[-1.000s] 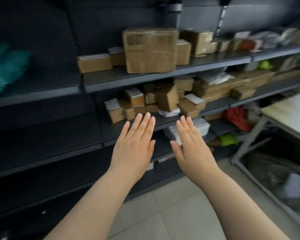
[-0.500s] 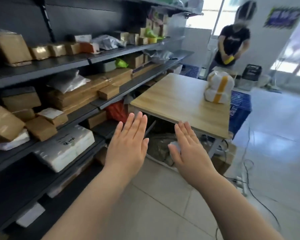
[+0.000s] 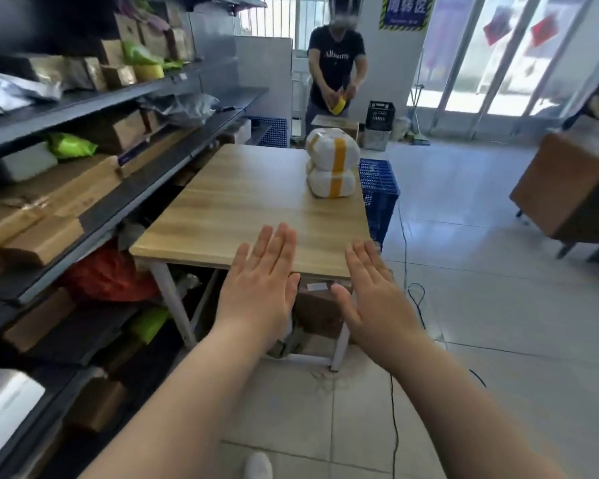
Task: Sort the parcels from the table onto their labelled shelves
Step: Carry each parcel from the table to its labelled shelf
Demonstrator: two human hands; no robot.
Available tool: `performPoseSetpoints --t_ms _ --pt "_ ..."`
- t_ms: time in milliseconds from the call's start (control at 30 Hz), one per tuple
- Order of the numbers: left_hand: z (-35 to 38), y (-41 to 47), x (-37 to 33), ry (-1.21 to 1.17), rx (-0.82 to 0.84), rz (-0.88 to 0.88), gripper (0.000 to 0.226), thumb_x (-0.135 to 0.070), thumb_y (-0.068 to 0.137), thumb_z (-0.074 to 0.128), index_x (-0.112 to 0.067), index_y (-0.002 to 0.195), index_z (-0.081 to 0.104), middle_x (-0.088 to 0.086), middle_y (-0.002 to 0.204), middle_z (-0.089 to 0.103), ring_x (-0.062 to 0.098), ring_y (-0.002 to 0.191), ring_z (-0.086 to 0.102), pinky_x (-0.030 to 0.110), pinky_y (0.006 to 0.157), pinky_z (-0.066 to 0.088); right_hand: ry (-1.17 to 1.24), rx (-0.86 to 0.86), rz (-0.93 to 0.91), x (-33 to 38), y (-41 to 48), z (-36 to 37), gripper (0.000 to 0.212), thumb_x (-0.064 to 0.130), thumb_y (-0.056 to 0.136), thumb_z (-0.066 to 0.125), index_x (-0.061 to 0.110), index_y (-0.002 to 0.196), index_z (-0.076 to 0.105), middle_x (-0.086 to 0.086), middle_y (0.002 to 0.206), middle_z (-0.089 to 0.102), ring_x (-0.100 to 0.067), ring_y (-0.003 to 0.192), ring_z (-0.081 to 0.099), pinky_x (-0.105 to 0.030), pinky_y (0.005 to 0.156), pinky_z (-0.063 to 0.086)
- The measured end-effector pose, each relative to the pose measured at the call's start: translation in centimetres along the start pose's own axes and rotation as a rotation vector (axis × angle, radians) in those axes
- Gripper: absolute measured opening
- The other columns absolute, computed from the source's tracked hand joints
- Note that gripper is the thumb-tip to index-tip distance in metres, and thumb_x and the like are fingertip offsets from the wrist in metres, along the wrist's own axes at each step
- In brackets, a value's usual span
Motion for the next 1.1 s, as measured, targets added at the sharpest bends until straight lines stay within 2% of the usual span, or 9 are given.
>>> performPoseSetpoints --t_ms 67,133,267,533,700,1000,1100 --pt "1.0 4.1 1.9 -0.004 0.031 0.001 0.057 -0.038 0.103 0.012 -0.021 0.137 -0.031 -0.007 0.144 -0.034 0.009 0.133 -0.032 0.032 0.112 -0.019 -0.028 -0.012 0.026 -0.4 4.2 0.2 0.064 0.040 0.100 0.030 0.015 0.151 -0.001 0.001 0.159 -0.009 -0.002 0.133 -0.025 -0.017 0.108 -0.014" --pt "1.6 8.2 3.6 0.007 0.042 0.010 0.059 -0.038 0.103 0.013 -0.021 0.136 -0.033 -0.007 0.143 -0.037 0.009 0.132 -0.034 0.031 0.109 -0.021 -0.052 -0.024 0.054 -0.7 8.3 0.3 0.064 0.039 0.101 0.030 0.015 0.151 -0.001 0.000 0.159 -0.008 -0.002 0.133 -0.024 -0.020 0.110 -0.011" --pt "3.6 15.1 7.0 0.021 0.101 0.049 0.060 -0.039 0.102 0.012 -0.021 0.137 -0.033 -0.007 0.143 -0.038 0.010 0.131 -0.035 0.032 0.110 -0.021 -0.058 -0.056 0.129 -1.8 14.7 1.1 0.066 0.041 0.100 0.030 0.015 0.151 -0.003 0.002 0.159 -0.010 -0.003 0.135 -0.023 -0.025 0.116 -0.006" --pt "6.9 23.9 11.2 -0.009 0.156 0.114 0.058 -0.039 0.102 0.011 -0.022 0.135 -0.033 -0.008 0.143 -0.037 0.008 0.132 -0.034 0.033 0.114 -0.017 -0.042 -0.052 0.203 -4.3 22.9 2.6 0.065 0.039 0.100 0.031 0.013 0.151 0.000 -0.001 0.159 -0.007 -0.001 0.133 -0.023 -0.018 0.110 -0.010" --pt "8.6 28.1 13.0 -0.022 0.155 0.119 0.057 -0.038 0.102 0.012 -0.022 0.134 -0.032 -0.009 0.142 -0.037 0.008 0.136 -0.031 0.032 0.113 -0.017 0.005 -0.094 0.197 -6.0 28.3 3.1 0.064 0.037 0.100 0.033 0.013 0.151 0.003 0.001 0.159 -0.005 0.002 0.134 -0.019 -0.017 0.110 -0.008" --pt "14.7 36.9 14.8 -0.056 0.215 0.074 0.056 -0.037 0.102 0.014 -0.024 0.134 -0.030 -0.011 0.142 -0.033 0.011 0.143 -0.023 0.031 0.114 -0.015 0.041 -0.009 0.221 -12.1 38.6 7.1 0.063 0.042 0.099 0.029 0.017 0.152 0.003 0.003 0.160 -0.004 -0.001 0.140 -0.014 -0.029 0.119 0.003" --pt "16.9 41.2 14.2 -0.067 0.247 0.066 0.057 -0.037 0.103 0.015 -0.023 0.138 -0.028 -0.011 0.144 -0.032 0.010 0.143 -0.022 0.031 0.114 -0.015 0.074 0.034 0.257 -15.3 41.6 7.6 0.063 0.040 0.100 0.030 0.016 0.152 0.002 0.003 0.159 -0.005 -0.003 0.142 -0.013 -0.028 0.118 0.001"
Point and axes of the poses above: each hand's wrist, its own y-axis towards the middle knuckle, its own z-axis out of the palm, x = y × z, the point moved 1 cm from there along y, towards the middle knuckle
